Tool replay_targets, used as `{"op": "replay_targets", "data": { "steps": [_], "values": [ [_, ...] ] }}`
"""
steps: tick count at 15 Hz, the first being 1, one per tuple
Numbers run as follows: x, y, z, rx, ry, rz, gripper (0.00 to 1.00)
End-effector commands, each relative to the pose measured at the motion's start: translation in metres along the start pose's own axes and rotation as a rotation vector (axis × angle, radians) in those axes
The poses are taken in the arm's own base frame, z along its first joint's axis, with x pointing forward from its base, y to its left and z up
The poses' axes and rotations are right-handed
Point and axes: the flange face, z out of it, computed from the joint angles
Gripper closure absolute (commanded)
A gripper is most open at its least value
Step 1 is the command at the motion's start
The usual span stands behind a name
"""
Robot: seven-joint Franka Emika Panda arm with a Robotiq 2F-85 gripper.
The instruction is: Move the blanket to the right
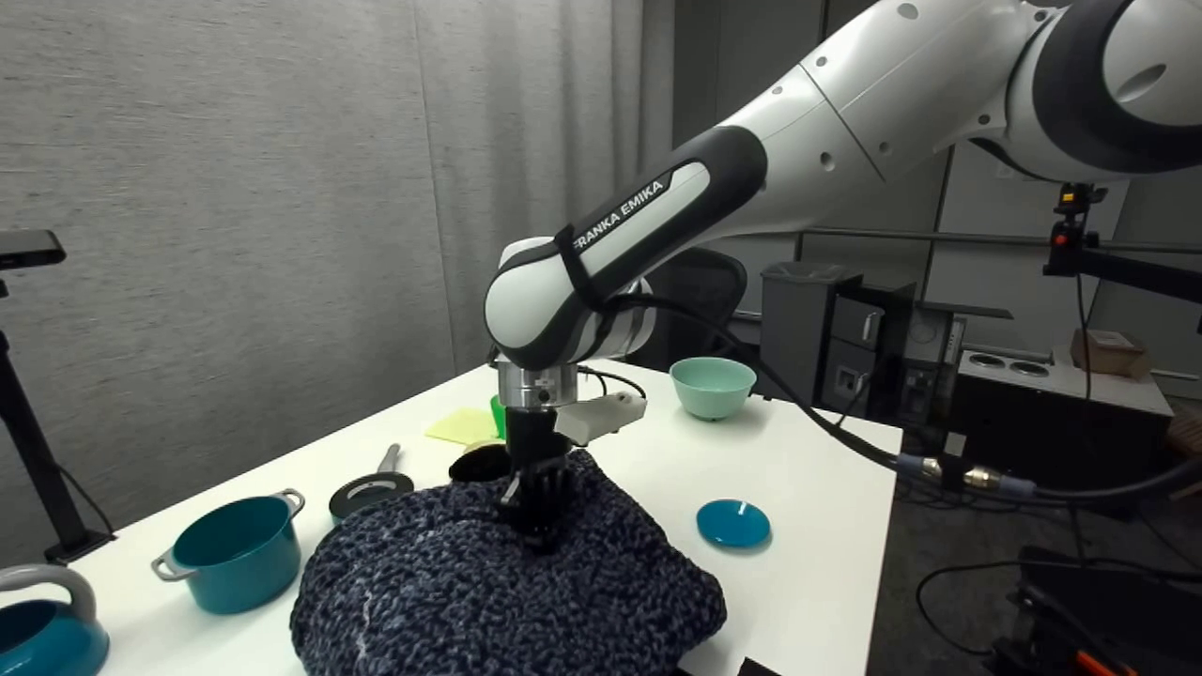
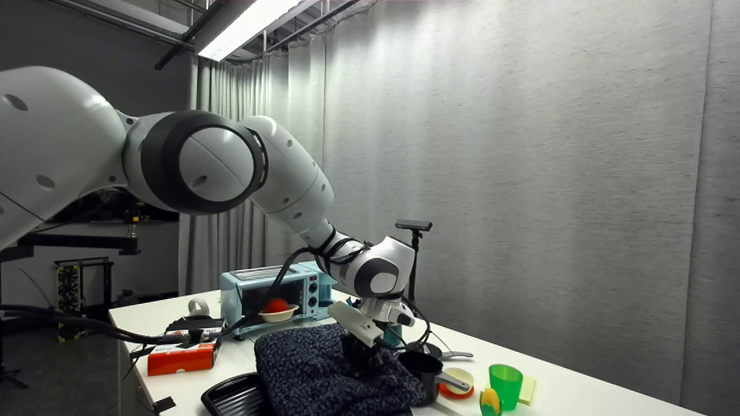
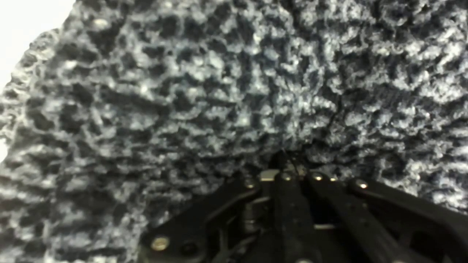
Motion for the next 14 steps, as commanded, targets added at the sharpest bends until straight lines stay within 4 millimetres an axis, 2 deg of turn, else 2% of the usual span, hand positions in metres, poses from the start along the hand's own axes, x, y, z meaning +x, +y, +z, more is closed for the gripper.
{"op": "replay_targets", "data": {
  "steps": [1, 3, 10, 12, 14],
  "values": [
    [0.001, -0.008, -0.014, -0.006, 0.018, -0.02, 1.0],
    [-0.001, -0.012, -0.033, -0.013, 0.042, -0.036, 1.0],
    [-0.002, -0.057, -0.11, 0.055, 0.188, -0.155, 1.0],
    [0.006, -0.072, -0.111, 0.123, 0.225, -0.173, 1.0],
    [0.015, -0.087, -0.093, 0.196, 0.228, -0.174, 1.0]
  ]
}}
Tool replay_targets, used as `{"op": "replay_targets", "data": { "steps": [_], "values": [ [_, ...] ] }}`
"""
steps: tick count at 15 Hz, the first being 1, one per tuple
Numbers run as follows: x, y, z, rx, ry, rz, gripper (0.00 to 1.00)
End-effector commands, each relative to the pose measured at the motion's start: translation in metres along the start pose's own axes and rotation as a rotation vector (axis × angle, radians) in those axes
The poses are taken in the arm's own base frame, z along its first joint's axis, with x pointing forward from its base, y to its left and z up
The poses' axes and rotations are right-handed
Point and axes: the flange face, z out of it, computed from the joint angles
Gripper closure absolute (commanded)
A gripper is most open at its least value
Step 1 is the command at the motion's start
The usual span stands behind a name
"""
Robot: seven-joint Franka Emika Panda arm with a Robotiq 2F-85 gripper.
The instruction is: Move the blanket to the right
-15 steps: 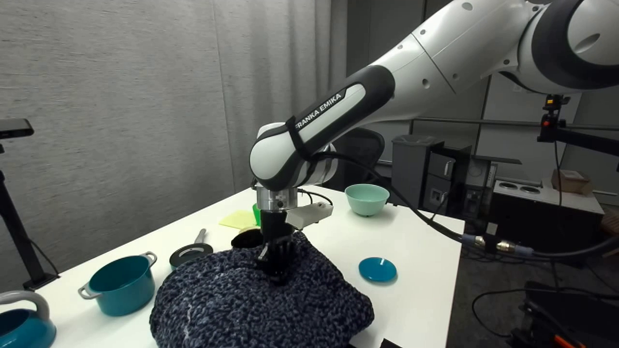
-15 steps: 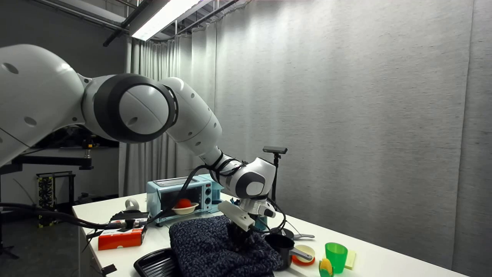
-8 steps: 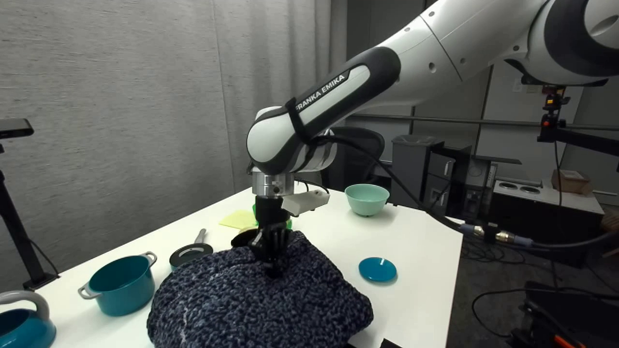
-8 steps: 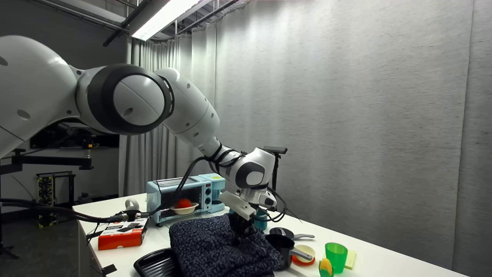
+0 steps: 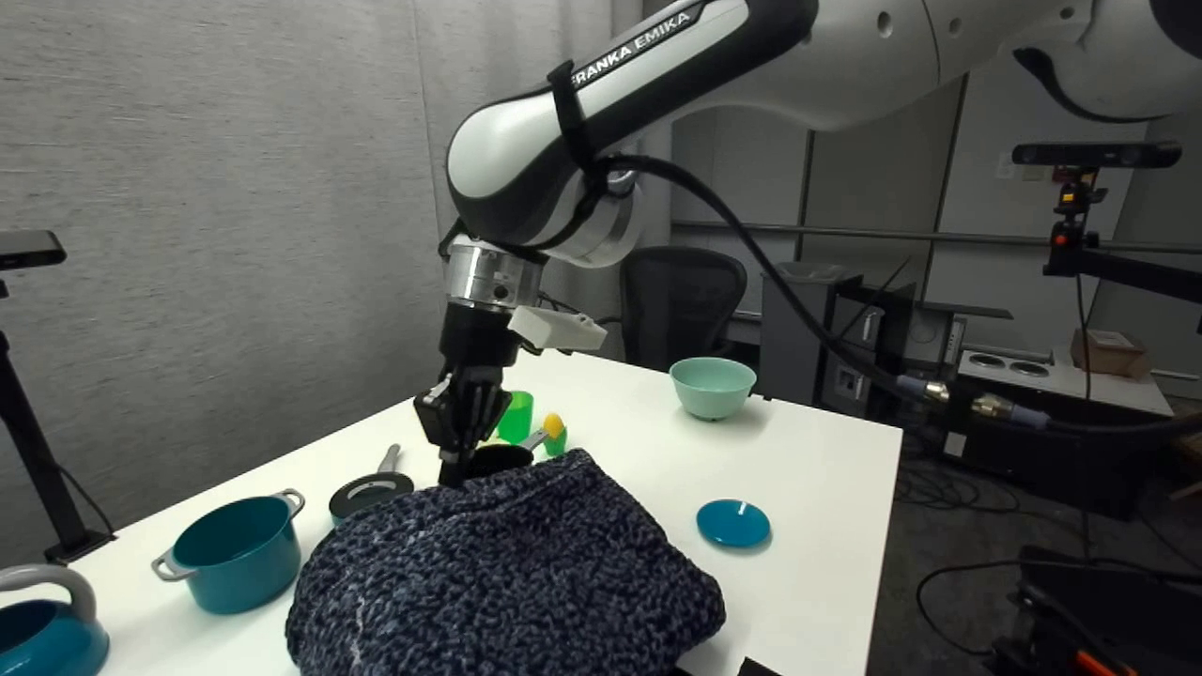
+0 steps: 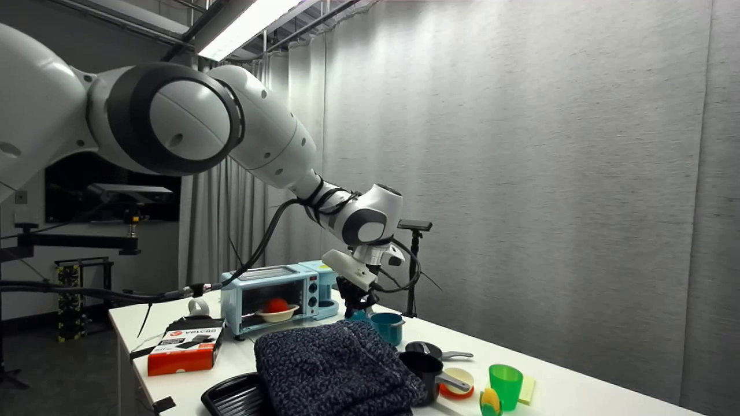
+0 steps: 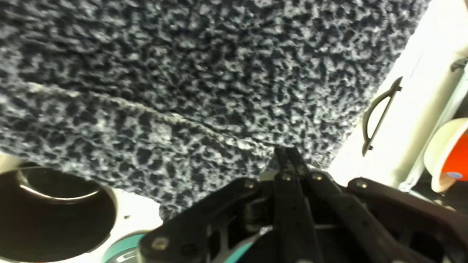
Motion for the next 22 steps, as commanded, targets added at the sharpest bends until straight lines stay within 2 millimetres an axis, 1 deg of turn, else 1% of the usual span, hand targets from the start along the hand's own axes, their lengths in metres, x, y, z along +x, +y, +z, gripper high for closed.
{"op": "replay_targets", "data": {
  "steps": [1, 2, 5, 8, 9, 11, 13, 16, 19, 20, 22],
  "values": [
    [0.013, -0.014, 0.037, 0.125, 0.021, -0.009, 1.0],
    [0.012, -0.018, 0.051, 0.138, 0.013, -0.006, 1.0],
    [0.009, -0.024, 0.107, 0.121, -0.044, -0.002, 1.0],
    [0.003, -0.012, 0.162, 0.089, -0.092, 0.019, 1.0],
    [0.0, -0.006, 0.178, 0.081, -0.1, 0.025, 1.0],
    [-0.001, 0.004, 0.201, 0.055, -0.111, 0.039, 1.0],
    [0.0, 0.009, 0.21, 0.039, -0.12, 0.059, 1.0],
    [0.0, 0.019, 0.213, 0.014, -0.135, 0.1, 1.0],
    [-0.008, 0.044, 0.215, -0.005, -0.145, 0.18, 1.0],
    [-0.011, 0.053, 0.213, -0.012, -0.144, 0.217, 1.0],
    [-0.014, 0.066, 0.204, -0.02, -0.136, 0.291, 1.0]
  ]
}}
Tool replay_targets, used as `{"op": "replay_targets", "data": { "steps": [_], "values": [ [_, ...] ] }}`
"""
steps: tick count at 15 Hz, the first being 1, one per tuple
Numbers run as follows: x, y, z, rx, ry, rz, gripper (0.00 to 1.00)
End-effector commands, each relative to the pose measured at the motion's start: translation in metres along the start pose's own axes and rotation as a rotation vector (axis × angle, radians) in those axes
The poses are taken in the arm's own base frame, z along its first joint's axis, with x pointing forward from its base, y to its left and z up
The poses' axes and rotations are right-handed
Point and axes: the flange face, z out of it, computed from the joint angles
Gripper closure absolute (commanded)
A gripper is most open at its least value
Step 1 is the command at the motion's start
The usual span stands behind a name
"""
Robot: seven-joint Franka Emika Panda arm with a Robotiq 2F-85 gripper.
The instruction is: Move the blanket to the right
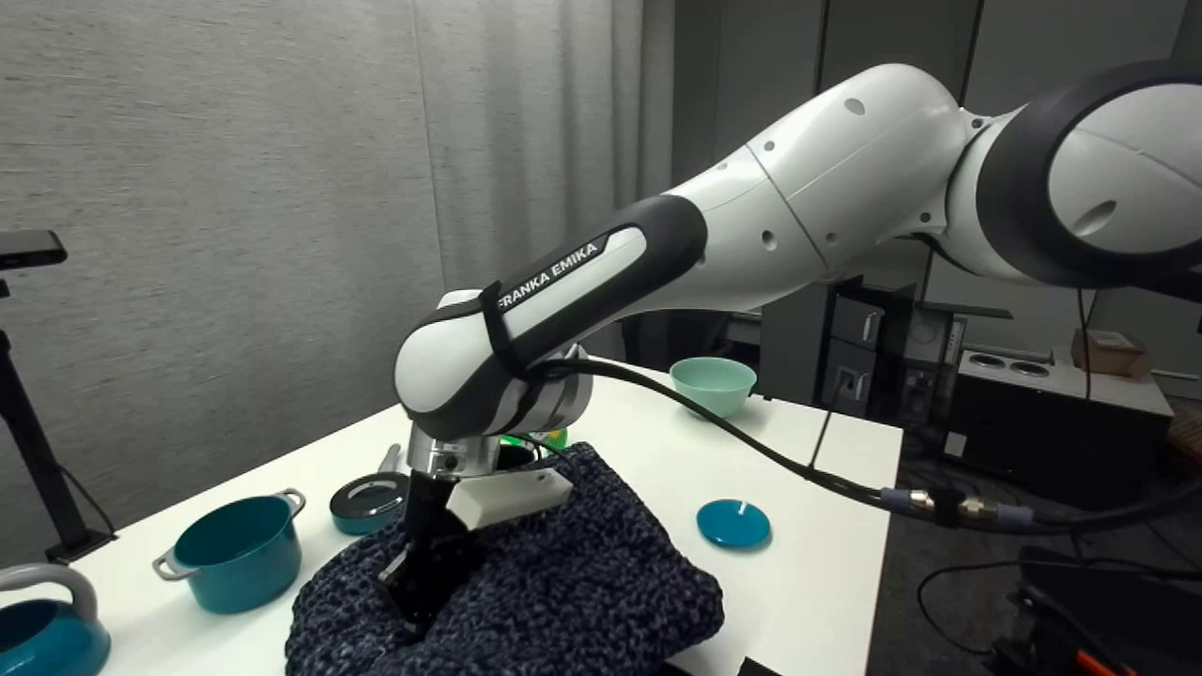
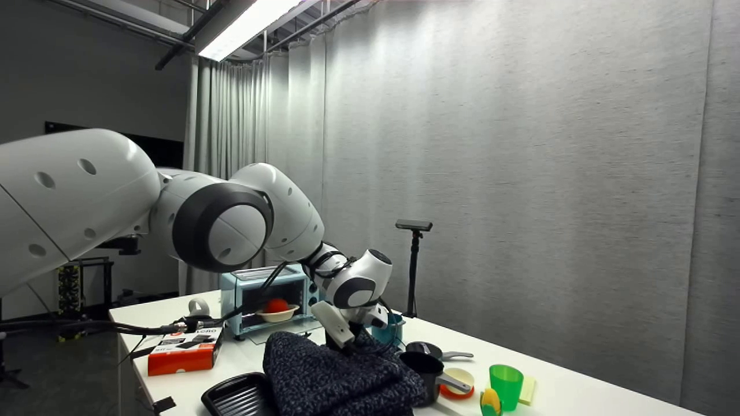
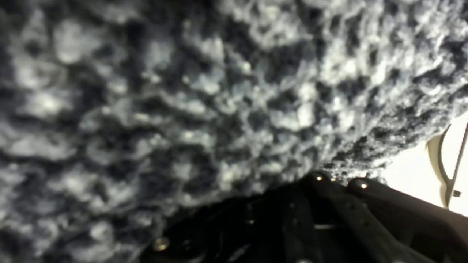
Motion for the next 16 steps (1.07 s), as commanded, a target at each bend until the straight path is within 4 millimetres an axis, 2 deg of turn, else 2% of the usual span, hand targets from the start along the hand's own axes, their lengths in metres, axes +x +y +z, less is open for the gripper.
{"op": "replay_targets", "data": {
  "steps": [1, 8, 16],
  "values": [
    [-0.008, 0.071, 0.029, -0.076, -0.019, 0.141, 1.0],
    [-0.023, 0.121, 0.001, -0.081, -0.014, 0.374, 1.0],
    [-0.054, 0.144, -0.006, -0.115, -0.076, 0.474, 1.0]
  ]
}}
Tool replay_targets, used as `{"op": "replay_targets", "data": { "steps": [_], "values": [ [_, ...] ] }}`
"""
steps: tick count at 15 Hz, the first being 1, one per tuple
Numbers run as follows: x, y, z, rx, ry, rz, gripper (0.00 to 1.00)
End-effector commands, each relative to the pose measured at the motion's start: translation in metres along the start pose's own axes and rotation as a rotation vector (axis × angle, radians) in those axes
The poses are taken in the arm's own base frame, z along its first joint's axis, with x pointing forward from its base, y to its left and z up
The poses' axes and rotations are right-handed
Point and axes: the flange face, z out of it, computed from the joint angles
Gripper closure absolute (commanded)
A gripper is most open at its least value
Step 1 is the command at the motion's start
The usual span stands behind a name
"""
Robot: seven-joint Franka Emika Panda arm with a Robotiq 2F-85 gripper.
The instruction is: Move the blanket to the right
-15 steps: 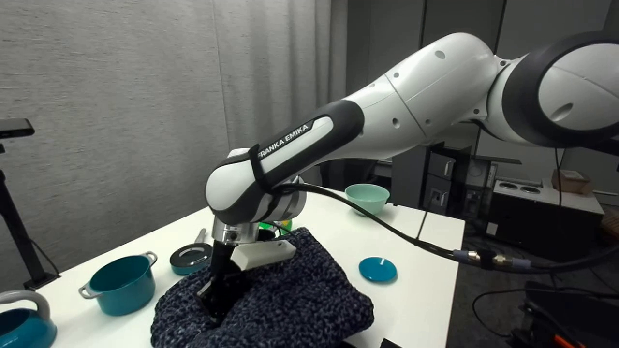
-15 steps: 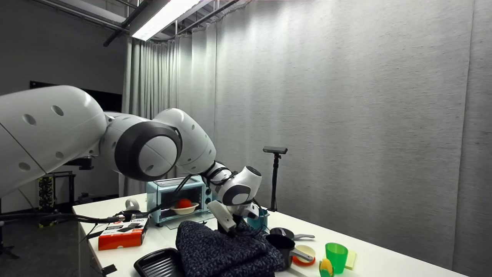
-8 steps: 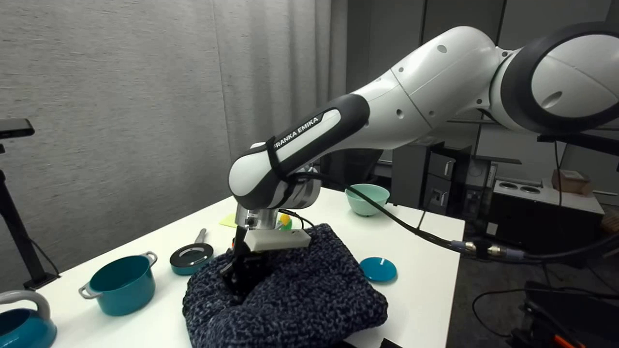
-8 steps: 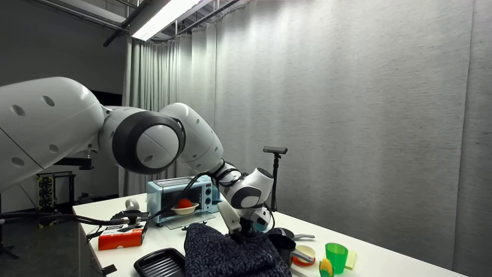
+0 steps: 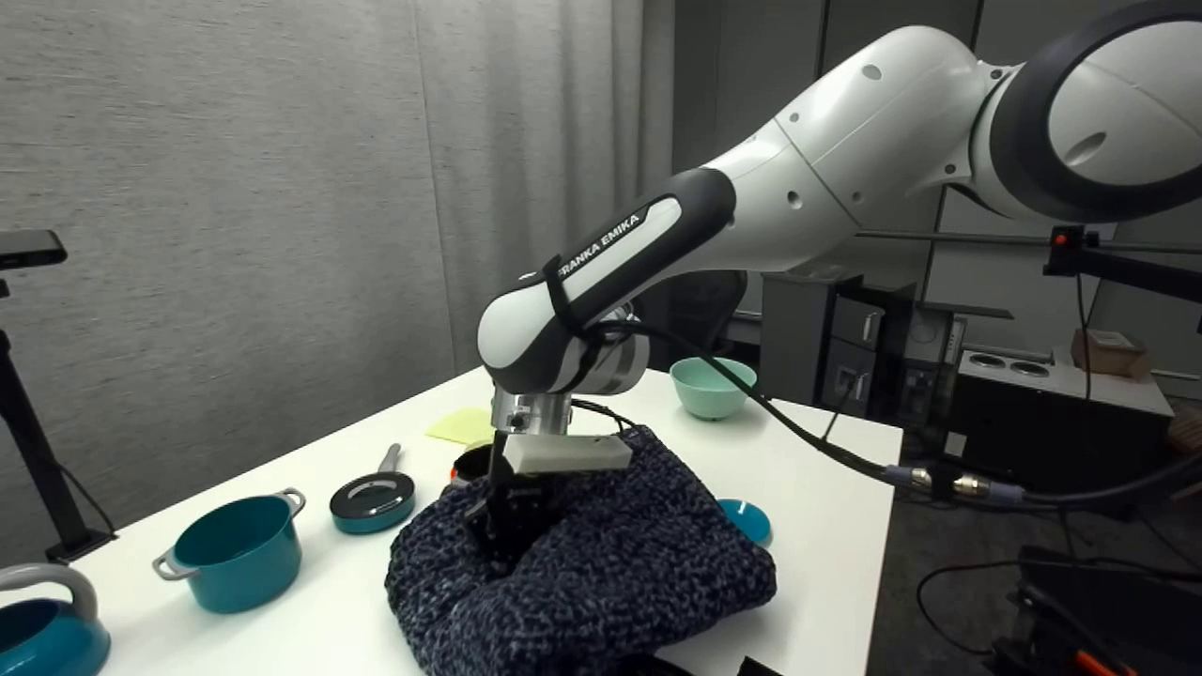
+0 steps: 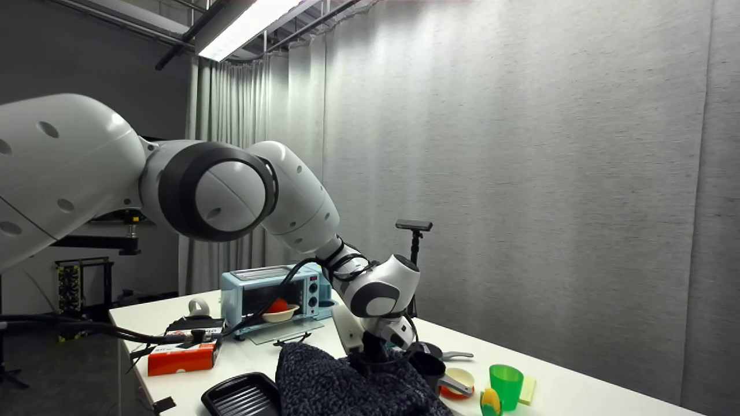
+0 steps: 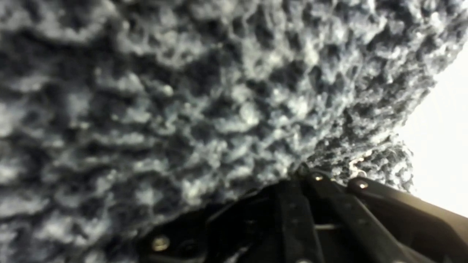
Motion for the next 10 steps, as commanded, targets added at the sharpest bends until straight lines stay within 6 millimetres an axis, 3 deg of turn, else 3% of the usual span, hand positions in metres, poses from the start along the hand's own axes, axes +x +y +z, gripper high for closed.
{"op": "replay_targets", "data": {
  "steps": [1, 10],
  "values": [
    [-0.01, 0.067, 0.031, -0.114, -0.049, 0.084, 1.0],
    [-0.035, 0.11, 0.013, -0.179, -0.065, 0.264, 1.0]
  ]
}}
